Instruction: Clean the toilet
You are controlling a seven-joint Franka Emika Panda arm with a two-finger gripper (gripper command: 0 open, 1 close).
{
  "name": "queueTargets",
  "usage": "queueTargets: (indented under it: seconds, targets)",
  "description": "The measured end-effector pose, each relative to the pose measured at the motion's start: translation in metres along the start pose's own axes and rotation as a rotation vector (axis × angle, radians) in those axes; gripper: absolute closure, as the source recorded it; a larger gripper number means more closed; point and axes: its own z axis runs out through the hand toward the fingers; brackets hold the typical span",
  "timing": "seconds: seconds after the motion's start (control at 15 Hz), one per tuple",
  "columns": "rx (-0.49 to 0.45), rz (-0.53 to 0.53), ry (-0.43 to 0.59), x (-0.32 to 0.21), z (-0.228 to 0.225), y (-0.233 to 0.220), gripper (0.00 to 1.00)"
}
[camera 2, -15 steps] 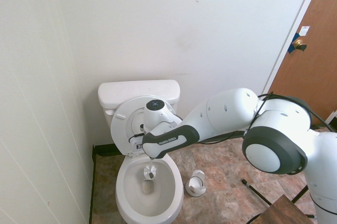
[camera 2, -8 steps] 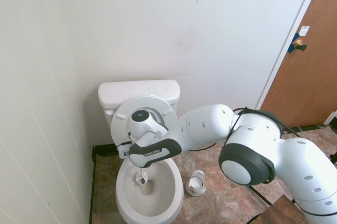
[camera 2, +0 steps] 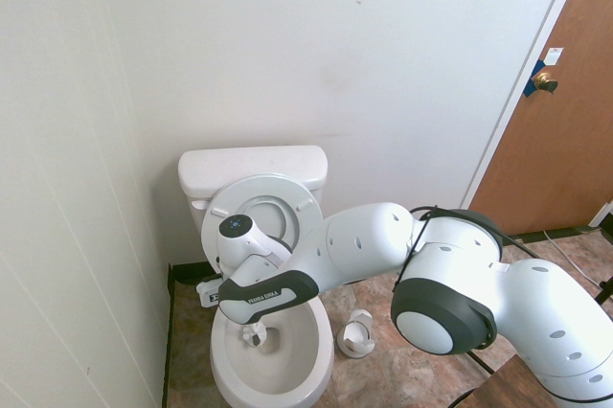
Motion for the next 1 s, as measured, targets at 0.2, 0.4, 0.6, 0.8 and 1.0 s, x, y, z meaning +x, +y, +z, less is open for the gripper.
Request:
queueTargets:
  seconds: [0.2,0.4,0.6,0.8,1.0]
  targets:
    - [-0.027,-0.034,-0.027,-0.03,0.0,0.013,1.0]
    - [-0.054,-0.067,-0.054,-0.052,0.003,0.032,1.0]
    - [-0.08,-0.096,-0.067,-0.058,0.005,0.05,1.0]
    - [-0.115,-0.135,-0.108,-0.059,0.008,0.067,1.0]
    - [-0.154,-0.159,-0.146,-0.053,0.012,0.082,1.0]
